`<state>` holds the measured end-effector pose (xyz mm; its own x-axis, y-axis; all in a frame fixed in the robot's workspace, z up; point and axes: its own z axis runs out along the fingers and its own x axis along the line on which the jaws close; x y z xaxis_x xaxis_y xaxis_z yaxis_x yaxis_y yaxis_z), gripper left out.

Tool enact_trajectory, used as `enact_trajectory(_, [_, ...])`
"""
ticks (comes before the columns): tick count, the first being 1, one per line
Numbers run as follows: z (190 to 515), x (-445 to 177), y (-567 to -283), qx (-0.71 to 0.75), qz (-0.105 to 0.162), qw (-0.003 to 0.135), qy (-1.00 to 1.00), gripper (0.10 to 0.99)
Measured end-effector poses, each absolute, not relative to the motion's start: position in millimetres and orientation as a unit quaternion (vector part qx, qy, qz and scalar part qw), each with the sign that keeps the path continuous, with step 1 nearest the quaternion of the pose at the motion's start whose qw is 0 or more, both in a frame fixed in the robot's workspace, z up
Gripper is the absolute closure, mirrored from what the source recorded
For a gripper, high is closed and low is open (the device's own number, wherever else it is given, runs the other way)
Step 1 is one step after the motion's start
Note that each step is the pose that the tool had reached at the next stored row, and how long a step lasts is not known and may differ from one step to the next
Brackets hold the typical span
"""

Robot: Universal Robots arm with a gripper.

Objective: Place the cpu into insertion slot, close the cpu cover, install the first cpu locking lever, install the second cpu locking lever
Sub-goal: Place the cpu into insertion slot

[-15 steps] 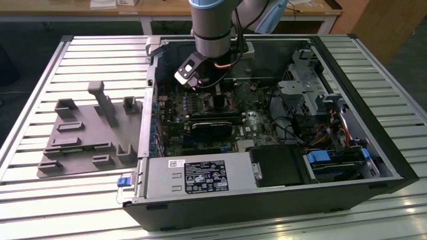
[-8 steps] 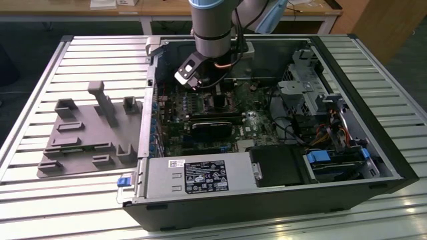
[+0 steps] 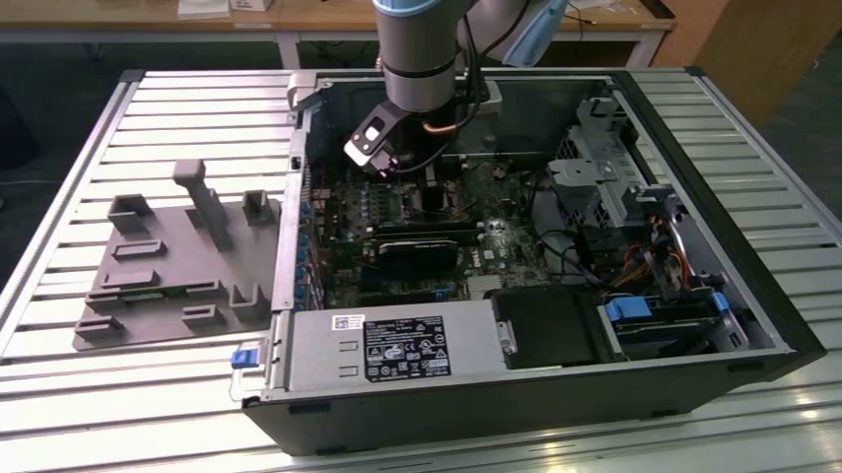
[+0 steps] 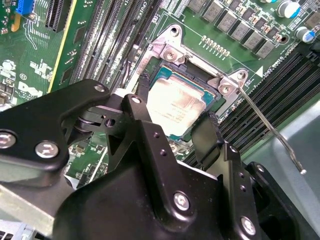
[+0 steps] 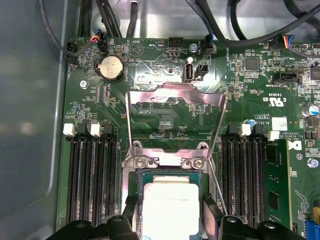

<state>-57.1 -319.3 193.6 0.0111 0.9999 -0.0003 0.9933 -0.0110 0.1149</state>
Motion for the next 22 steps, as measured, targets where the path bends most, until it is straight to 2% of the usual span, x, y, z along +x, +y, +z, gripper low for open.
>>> enact_trajectory(4, [193.8,-57.1,-319.4,0.71,0.04,0.041,0.702,0.49])
enact_trajectory(5, [193.8,-57.1,-319.4,0.71,0.04,0.041,0.702,0.553])
enact_trajectory(22, [192.5,-57.1,-319.3,0.705,0.041,0.04,0.707,0.553])
